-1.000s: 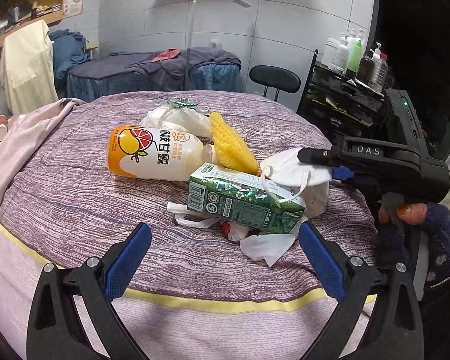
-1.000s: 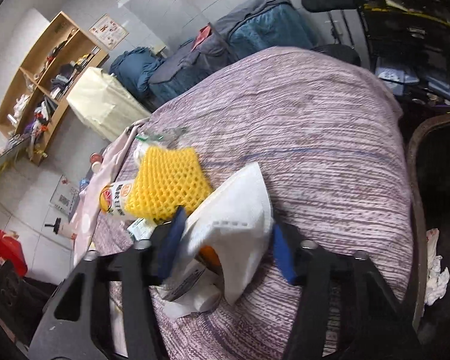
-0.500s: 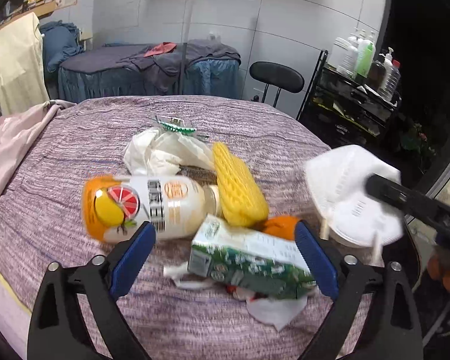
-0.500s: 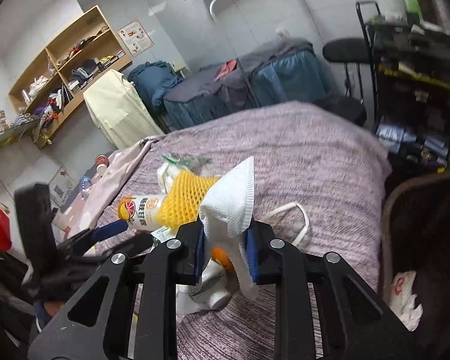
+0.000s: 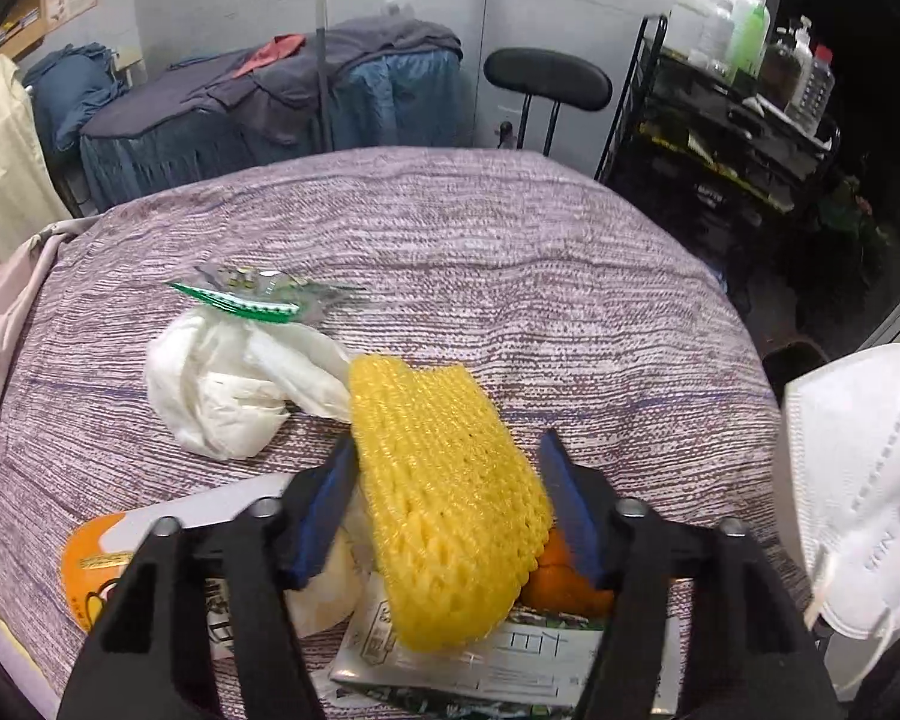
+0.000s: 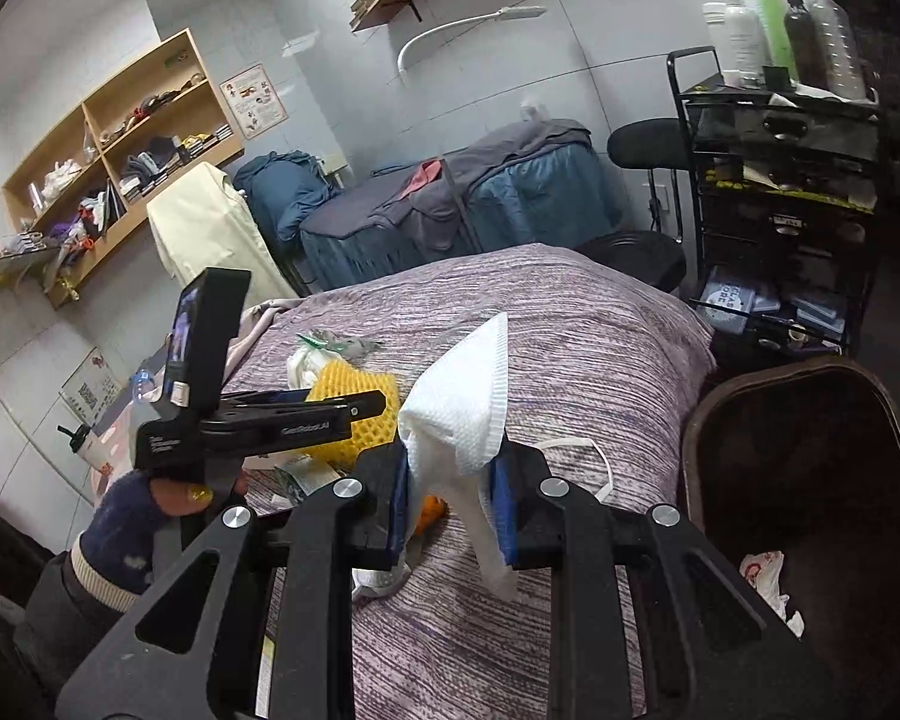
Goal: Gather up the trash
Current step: 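Close the right tool on the white face mask while the left tool grasps the yellow foam net, then carry both items to the brown bin and open the right tool to drop the mask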
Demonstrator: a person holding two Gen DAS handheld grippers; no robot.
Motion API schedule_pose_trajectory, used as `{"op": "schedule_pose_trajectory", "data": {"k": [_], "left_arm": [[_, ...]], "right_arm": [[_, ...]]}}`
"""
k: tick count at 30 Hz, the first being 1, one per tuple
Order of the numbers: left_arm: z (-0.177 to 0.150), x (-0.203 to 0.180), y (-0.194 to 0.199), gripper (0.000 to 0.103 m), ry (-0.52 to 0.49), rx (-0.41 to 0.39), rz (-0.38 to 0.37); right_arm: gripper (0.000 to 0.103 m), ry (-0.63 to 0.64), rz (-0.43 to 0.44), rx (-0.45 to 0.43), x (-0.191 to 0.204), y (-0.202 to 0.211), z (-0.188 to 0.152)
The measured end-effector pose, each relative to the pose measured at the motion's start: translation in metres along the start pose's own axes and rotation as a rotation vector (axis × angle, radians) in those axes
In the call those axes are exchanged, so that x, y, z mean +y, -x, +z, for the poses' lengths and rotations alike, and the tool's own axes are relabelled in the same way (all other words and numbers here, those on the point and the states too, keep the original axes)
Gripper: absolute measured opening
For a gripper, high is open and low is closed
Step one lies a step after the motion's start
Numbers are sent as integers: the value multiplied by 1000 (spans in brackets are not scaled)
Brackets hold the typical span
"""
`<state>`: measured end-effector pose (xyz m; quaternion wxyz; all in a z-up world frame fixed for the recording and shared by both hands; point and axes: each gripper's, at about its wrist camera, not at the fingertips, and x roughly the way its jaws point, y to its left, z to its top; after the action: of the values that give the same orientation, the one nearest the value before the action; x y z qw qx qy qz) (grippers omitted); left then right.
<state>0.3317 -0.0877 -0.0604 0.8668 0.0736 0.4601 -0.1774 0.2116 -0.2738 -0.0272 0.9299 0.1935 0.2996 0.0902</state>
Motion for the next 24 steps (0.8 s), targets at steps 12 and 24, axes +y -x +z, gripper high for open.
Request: {"op": "schedule_pose_trajectory", "data": {"k": [12,24], "left_arm": [[-18,-14,41,18,38,-123,-68],[-54,-45,104,18,59,-269,-134]], "right_arm": [[23,-3,-34,-45,-10,22,-10],[23,25,-107,-121,-20,63,-20]]}}
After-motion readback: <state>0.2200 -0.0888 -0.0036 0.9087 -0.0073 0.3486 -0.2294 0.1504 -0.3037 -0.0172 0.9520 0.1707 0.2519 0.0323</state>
